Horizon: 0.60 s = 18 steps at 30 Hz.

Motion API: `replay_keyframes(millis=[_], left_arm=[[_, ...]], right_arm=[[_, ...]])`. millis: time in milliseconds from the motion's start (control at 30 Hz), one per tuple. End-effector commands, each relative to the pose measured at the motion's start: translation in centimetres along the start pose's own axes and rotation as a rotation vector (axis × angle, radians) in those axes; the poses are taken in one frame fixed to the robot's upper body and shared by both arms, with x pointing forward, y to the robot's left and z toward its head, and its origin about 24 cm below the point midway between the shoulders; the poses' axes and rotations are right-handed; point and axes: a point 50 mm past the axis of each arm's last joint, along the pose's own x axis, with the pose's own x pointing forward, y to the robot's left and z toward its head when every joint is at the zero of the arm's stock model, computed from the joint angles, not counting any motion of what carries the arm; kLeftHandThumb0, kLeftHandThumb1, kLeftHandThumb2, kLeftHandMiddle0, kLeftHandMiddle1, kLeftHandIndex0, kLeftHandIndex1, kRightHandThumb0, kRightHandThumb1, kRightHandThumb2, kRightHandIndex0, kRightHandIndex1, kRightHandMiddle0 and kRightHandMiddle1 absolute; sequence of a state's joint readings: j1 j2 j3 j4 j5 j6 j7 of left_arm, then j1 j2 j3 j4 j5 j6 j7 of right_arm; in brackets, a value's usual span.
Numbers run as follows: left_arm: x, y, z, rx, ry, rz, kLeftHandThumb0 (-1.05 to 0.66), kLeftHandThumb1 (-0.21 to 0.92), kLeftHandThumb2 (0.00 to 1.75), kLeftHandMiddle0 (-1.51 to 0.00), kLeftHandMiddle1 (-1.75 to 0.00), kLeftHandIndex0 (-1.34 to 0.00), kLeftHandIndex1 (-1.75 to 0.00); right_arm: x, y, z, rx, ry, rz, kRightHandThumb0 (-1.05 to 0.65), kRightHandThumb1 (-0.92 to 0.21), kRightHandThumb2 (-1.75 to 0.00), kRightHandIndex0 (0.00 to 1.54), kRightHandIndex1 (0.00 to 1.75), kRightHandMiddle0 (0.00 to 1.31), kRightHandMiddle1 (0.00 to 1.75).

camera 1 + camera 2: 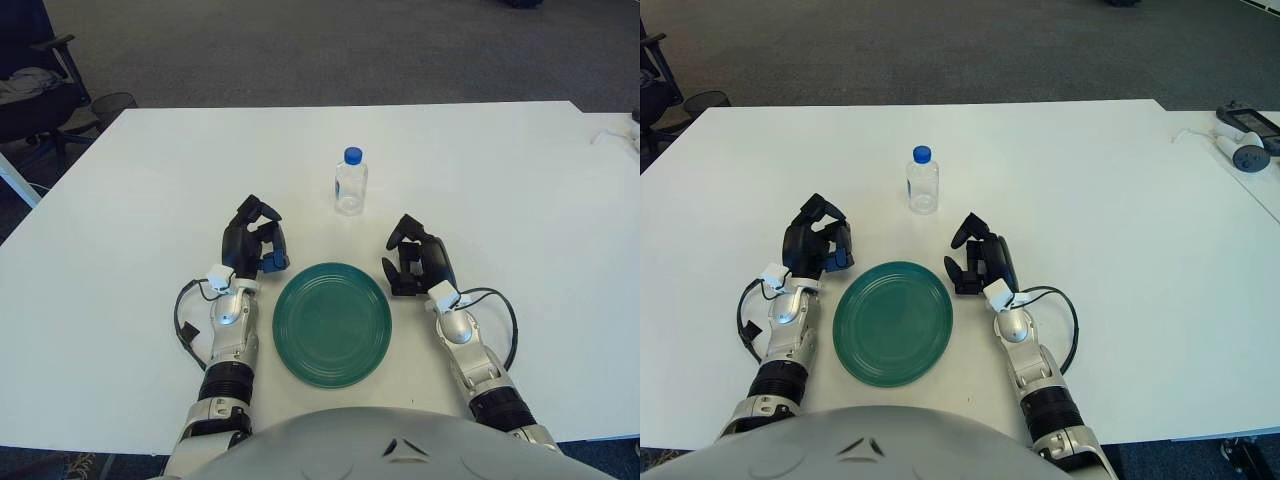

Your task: Put the bottle into the plate.

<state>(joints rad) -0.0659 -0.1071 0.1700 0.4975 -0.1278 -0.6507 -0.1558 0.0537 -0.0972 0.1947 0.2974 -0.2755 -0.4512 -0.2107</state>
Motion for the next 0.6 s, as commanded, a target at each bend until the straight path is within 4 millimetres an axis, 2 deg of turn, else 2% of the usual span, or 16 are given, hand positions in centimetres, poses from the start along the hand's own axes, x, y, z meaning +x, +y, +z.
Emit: replay_keyframes(millis=[0,567], left_arm=[[-4.25,0.9,-3.51,-0.014,0.186,0.087,-0.54,0.16,1.51,-1.24,-1.75,-0.74,-1.75],[-4.2,1.02,-3.69,-0.006,0.203,0.088,-0.54,0.16,1.51,-1.22,-1.75,-0.75,-1.75]], right_arm=[[-5.34,-0.01,-5.37,-0.032,0.286,0.044,-0.46,-0.36,-1.25,1.23,1.75,0.57,1.75],[-5.24,-0.13,-5.37,0.003,0.285,0.023,-0.47,-0.34,-1.28,1.23,1.75,0.59,1.75]])
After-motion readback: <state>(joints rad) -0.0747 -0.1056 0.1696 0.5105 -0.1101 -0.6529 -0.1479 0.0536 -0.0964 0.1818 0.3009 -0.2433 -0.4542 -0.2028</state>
